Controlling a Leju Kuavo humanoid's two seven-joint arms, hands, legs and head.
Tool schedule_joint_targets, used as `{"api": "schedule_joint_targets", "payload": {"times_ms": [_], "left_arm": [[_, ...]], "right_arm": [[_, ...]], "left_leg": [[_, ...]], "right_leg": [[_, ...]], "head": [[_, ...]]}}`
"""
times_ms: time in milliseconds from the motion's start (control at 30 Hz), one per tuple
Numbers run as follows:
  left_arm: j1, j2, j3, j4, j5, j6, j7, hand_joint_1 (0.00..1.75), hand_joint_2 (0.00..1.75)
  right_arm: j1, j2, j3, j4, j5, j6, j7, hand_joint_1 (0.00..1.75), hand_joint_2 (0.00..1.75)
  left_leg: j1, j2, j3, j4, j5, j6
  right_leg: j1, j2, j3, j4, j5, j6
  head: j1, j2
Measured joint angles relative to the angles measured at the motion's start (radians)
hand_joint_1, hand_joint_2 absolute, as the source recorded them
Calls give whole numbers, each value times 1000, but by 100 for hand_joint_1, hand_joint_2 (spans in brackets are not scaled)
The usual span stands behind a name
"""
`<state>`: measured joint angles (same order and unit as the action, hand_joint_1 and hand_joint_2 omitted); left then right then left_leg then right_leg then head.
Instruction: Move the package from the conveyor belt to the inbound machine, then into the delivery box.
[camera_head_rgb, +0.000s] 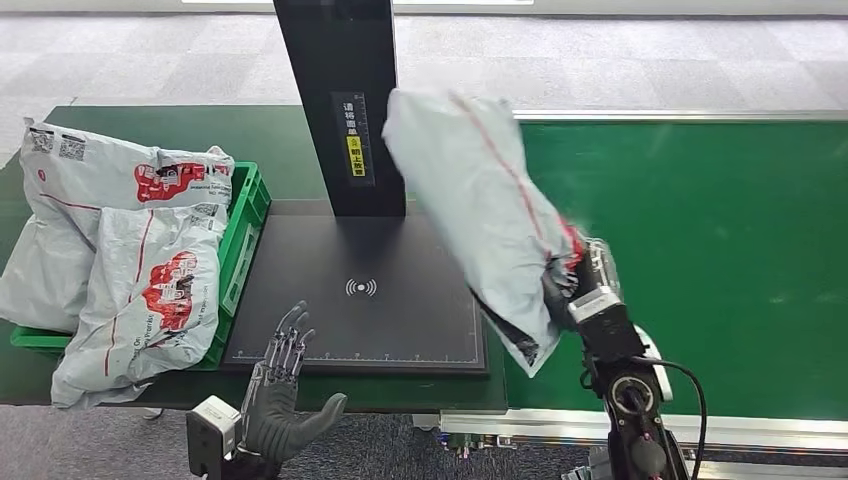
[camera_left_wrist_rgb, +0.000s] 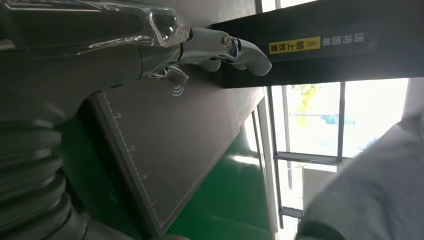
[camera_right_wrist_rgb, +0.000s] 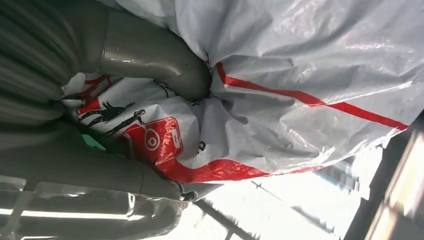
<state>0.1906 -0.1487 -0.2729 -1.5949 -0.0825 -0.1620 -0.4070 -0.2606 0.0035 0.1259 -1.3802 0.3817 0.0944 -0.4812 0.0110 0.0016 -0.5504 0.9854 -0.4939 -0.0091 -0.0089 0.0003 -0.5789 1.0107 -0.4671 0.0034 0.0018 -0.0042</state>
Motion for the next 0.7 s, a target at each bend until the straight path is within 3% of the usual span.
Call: {"api": "schedule_joint_targets", "payload": {"times_ms": [67, 200, 433, 700], "left_arm": [[-8, 5, -3, 7, 3, -12, -3, 0, 175], [-18, 17, -9, 19, 16, -18, -10, 0, 175], [-14, 32, -16, 24, 26, 3, -14, 0, 175], [-10, 43, -18, 25, 31, 4, -14, 0, 175]], "right_arm": [[-34, -21, 78, 48, 21, 72, 1, 174, 175], [-85, -63, 205, 137, 25, 153, -5, 175, 175], [-159, -105, 320, 254, 34, 139, 2, 175, 175], [-195, -120, 362, 308, 37, 133, 6, 175, 175]], "left_leg": [[0, 0, 0, 0, 0, 0], [0, 0, -1, 0, 0, 0], [-1, 0, -1, 0, 0, 1], [0, 0, -1, 0, 0, 1]], "right_leg": [[0, 0, 0, 0, 0, 0], [0, 0, 0, 0, 0, 0], [0, 0, -1, 0, 0, 0], [0, 0, 0, 0, 0, 0]], "head": [[0, 0], [0, 0], [0, 0], [0, 0]]}}
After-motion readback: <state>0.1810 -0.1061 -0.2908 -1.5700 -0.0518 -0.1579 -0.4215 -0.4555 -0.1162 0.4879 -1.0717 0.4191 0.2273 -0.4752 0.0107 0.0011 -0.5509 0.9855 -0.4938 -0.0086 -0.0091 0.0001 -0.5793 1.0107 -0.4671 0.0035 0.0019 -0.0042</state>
